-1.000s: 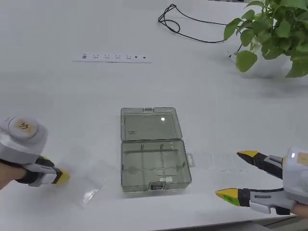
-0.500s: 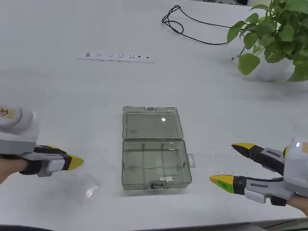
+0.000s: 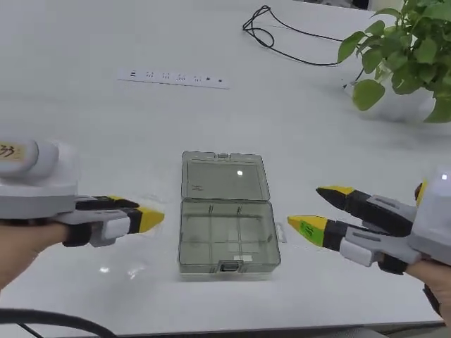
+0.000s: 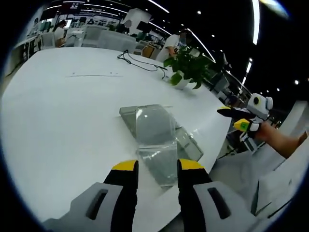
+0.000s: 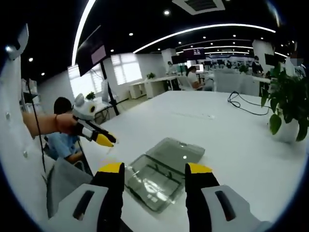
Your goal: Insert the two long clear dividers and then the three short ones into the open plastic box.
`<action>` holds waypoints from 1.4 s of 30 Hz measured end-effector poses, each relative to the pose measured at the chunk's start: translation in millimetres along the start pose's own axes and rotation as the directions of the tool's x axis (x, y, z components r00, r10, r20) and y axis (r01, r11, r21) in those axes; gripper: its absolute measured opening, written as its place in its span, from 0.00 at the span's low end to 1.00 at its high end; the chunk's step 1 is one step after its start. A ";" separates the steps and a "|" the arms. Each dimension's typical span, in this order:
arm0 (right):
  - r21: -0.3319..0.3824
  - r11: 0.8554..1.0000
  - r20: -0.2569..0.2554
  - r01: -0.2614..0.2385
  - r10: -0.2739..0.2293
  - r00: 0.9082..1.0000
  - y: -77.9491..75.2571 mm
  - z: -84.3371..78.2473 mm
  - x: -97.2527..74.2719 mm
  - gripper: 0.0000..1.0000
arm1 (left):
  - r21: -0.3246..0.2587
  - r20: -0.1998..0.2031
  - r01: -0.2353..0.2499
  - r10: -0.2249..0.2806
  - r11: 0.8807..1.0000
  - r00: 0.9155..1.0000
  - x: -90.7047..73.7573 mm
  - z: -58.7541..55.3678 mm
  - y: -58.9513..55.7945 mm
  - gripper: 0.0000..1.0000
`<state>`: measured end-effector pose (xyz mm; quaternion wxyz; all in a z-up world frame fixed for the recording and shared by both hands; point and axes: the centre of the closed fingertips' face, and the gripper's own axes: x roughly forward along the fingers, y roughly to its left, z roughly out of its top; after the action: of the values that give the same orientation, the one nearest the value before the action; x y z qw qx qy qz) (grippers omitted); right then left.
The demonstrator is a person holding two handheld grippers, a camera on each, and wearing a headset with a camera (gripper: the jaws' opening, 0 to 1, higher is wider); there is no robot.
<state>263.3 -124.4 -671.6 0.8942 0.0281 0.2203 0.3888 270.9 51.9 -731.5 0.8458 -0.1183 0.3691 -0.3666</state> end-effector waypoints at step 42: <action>0.226 0.973 0.001 -0.040 0.041 0.999 60.6 13.1 53.1 0.10 | 0.178 0.098 0.147 -0.166 0.973 0.981 23.7 29.2 -90.1 0.30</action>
<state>259.3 -43.1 -666.2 0.8766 0.1333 0.2640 0.3795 254.6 -30.3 -681.4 0.8406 -0.0950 0.2779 -0.4552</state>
